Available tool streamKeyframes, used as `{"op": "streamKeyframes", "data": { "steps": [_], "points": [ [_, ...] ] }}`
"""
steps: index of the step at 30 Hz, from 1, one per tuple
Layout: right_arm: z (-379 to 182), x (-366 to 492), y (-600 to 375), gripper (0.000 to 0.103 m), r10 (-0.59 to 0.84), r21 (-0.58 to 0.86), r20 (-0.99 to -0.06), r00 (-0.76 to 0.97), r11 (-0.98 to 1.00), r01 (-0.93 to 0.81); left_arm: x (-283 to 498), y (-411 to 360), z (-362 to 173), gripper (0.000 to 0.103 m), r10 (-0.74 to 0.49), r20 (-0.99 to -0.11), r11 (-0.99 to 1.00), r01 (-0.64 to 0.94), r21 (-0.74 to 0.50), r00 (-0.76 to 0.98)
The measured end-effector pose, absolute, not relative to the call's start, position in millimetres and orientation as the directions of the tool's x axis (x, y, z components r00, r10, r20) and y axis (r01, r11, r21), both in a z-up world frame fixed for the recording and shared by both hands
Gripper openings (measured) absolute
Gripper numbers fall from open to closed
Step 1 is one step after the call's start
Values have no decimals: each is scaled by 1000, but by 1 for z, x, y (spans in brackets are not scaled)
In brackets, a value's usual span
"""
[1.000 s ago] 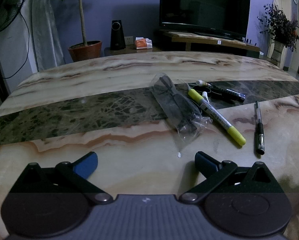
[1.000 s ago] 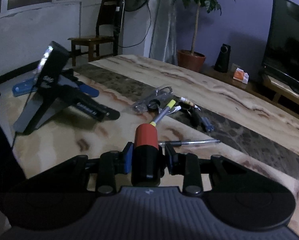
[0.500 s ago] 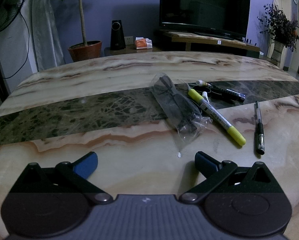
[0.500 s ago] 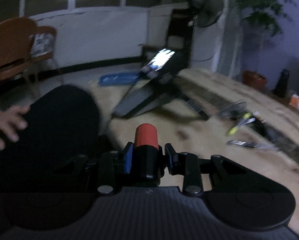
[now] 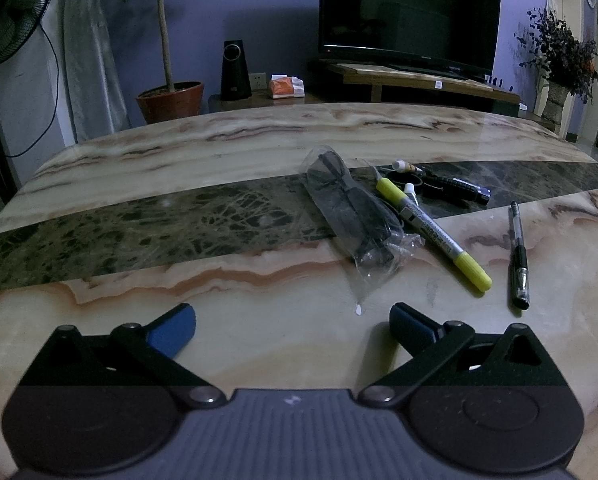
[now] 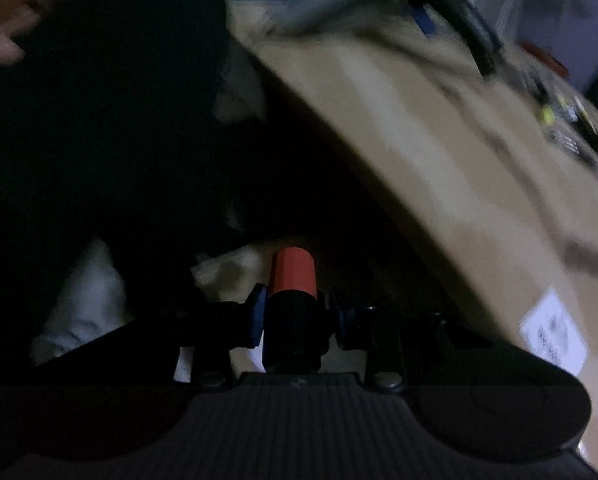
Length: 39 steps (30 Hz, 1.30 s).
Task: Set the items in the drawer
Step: 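Carry the red-capped marker with the right gripper into the drawer, then open the right gripper to drop the marker and withdraw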
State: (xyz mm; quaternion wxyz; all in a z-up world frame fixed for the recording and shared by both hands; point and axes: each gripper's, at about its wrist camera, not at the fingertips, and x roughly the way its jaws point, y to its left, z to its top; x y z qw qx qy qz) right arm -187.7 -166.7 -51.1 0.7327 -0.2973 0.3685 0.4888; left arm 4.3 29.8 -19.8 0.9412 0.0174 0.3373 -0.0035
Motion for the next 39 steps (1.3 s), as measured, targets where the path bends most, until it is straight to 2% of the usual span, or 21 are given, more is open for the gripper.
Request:
{"op": "streamKeyframes", "data": {
  "steps": [5, 15, 19, 24, 38, 39],
  "points": [
    [-95, -170, -173, 36, 339, -108, -902, 268, 423, -900, 4, 30, -20, 103, 5, -635, 999, 18, 30, 772],
    [-137, -154, -185, 36, 218, -101, -944, 247, 522, -847, 4, 30, -20, 103, 5, -635, 999, 18, 30, 772],
    [-138, -157, -186, 36, 195, -136, -944, 268, 509, -850, 4, 30, -20, 103, 5, -635, 999, 18, 30, 772],
    [-138, -161, -187, 31, 168, -179, -941, 294, 491, -852, 4, 30, -20, 103, 5, -635, 999, 18, 30, 772],
    [-140, -173, -190, 32, 94, -298, -924, 371, 432, -851, 4, 30, -20, 103, 5, -635, 999, 18, 31, 772],
    [-137, -169, -182, 32, 86, -348, -910, 405, 369, -862, 4, 30, -20, 103, 5, -635, 999, 18, 31, 772]
  ]
}}
